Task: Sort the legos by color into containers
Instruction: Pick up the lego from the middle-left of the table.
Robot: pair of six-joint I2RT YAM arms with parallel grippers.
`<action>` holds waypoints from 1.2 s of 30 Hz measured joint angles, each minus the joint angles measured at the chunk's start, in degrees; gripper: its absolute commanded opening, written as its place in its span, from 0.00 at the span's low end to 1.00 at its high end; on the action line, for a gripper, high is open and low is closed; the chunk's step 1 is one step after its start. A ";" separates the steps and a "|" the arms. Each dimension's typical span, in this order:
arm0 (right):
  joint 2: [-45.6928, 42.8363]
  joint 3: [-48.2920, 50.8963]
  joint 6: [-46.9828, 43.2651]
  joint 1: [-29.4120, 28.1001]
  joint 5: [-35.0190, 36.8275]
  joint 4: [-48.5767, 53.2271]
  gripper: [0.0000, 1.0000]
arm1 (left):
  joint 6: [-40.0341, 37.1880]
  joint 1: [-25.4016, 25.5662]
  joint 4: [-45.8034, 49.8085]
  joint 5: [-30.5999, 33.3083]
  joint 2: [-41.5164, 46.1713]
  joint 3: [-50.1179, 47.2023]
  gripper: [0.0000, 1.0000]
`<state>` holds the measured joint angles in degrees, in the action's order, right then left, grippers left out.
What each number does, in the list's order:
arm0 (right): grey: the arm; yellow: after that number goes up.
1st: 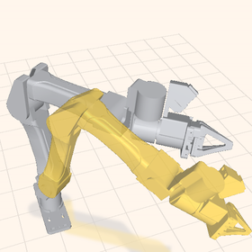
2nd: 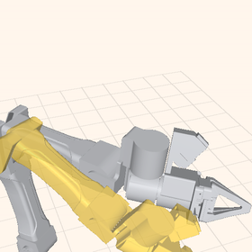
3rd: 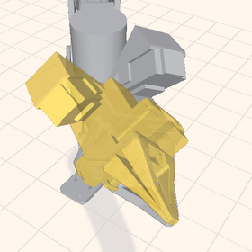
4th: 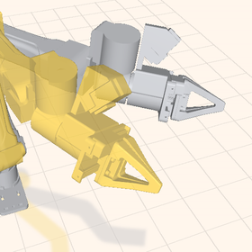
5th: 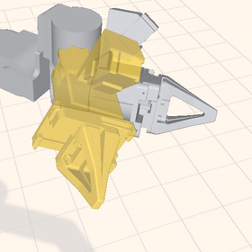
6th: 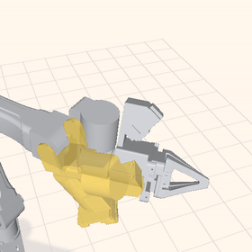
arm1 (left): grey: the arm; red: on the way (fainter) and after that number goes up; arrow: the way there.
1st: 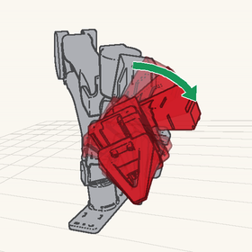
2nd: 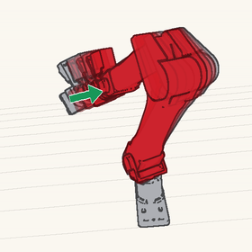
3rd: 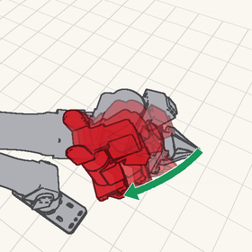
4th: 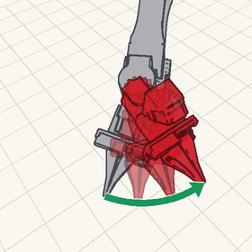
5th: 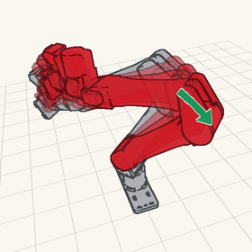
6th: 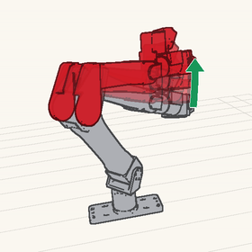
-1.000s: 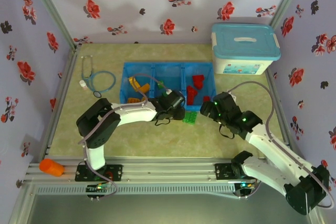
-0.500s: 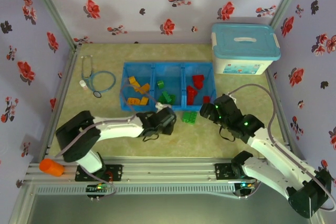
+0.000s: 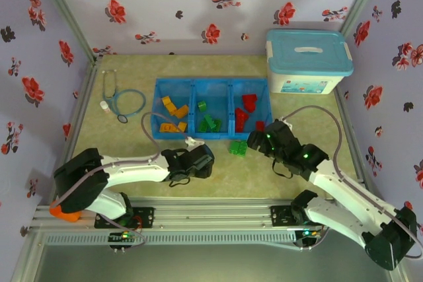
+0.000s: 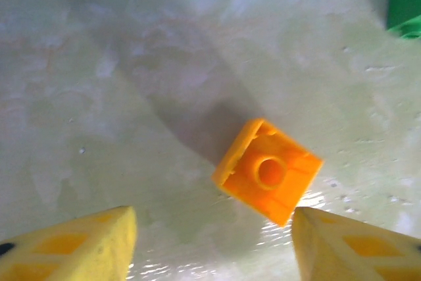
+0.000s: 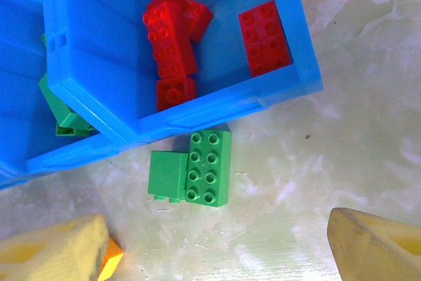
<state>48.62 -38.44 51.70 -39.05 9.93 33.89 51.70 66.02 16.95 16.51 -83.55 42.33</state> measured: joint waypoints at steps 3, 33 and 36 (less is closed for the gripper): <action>-1.18 0.04 0.00 0.00 0.35 0.02 0.87 | -0.48 0.00 -0.28 -0.02 -0.72 2.08 0.72; -3.32 1.81 0.02 0.00 0.81 1.55 0.87 | -4.33 -2.93 3.45 -0.44 -8.61 7.91 0.35; -3.69 1.88 0.02 -0.02 0.81 1.86 0.87 | -4.70 -5.64 4.83 0.28 -3.08 6.95 0.36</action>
<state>44.93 -36.56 51.72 -39.07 10.74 35.75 47.00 60.38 21.78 16.80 -86.63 49.28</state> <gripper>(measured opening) 0.874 0.380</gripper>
